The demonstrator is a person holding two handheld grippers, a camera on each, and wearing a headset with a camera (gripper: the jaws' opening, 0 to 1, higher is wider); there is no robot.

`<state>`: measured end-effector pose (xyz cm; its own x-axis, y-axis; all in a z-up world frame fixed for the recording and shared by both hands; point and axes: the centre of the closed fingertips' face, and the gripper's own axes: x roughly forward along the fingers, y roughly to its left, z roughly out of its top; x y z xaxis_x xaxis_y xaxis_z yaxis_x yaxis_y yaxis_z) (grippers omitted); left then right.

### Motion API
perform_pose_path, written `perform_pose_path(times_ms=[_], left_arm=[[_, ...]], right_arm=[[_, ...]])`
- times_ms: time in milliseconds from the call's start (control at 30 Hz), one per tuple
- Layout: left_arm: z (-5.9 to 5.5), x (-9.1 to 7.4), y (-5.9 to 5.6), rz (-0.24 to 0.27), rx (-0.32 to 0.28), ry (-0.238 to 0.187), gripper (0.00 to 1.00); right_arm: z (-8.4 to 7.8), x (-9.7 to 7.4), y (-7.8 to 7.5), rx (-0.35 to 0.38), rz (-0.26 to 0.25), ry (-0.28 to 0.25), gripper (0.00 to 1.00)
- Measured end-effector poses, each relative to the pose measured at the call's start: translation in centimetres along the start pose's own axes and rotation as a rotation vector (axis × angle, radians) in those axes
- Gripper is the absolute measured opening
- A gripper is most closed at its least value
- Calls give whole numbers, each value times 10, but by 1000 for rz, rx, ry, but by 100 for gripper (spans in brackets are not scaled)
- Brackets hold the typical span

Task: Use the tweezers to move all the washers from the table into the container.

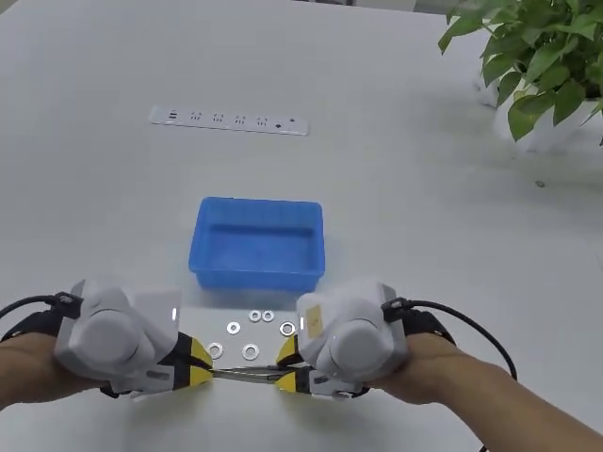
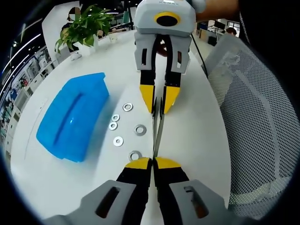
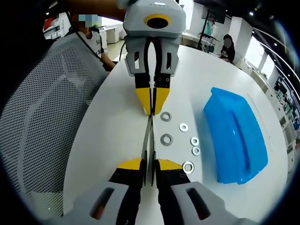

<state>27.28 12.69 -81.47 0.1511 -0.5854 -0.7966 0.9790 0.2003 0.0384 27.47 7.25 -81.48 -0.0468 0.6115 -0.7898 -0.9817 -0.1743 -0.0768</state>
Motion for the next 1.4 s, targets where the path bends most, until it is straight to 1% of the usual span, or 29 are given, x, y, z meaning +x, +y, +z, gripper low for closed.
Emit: perform_pose_path(times_ms=[233,333,467,600,733,867,1067,1100,1200,1400], left_arm=[[1,-1,-2,-6,12,-1,6],[6,-5,-3,-14,-1,-17,6],[11,-9,-5,-21,-3,-28,6],[14,-13,-6,-24,10,-17,5],[19,-18,-7,-25,16,-22,5],[23,-22,-7,-23,22,-26,5],[31,-28,-7,-22,29,-39,5],[32,-28,-7,-23,30,-41,5],[36,-31,-8,-25,29,-51,5],[53,-41,-7,-24,27,-96,5]], right_arm=[[-1,-1,0,-5,-7,7,11],[-2,-1,0,-5,-6,10,11],[-3,-2,2,-6,-4,11,11],[-2,-3,2,3,-2,3,12],[0,-3,3,-1,3,-7,16],[2,-3,3,1,5,-13,16],[3,1,4,-4,9,-10,14],[3,0,3,-4,5,-10,13],[4,-2,3,1,3,-14,12],[6,-7,1,10,-8,-30,11]])
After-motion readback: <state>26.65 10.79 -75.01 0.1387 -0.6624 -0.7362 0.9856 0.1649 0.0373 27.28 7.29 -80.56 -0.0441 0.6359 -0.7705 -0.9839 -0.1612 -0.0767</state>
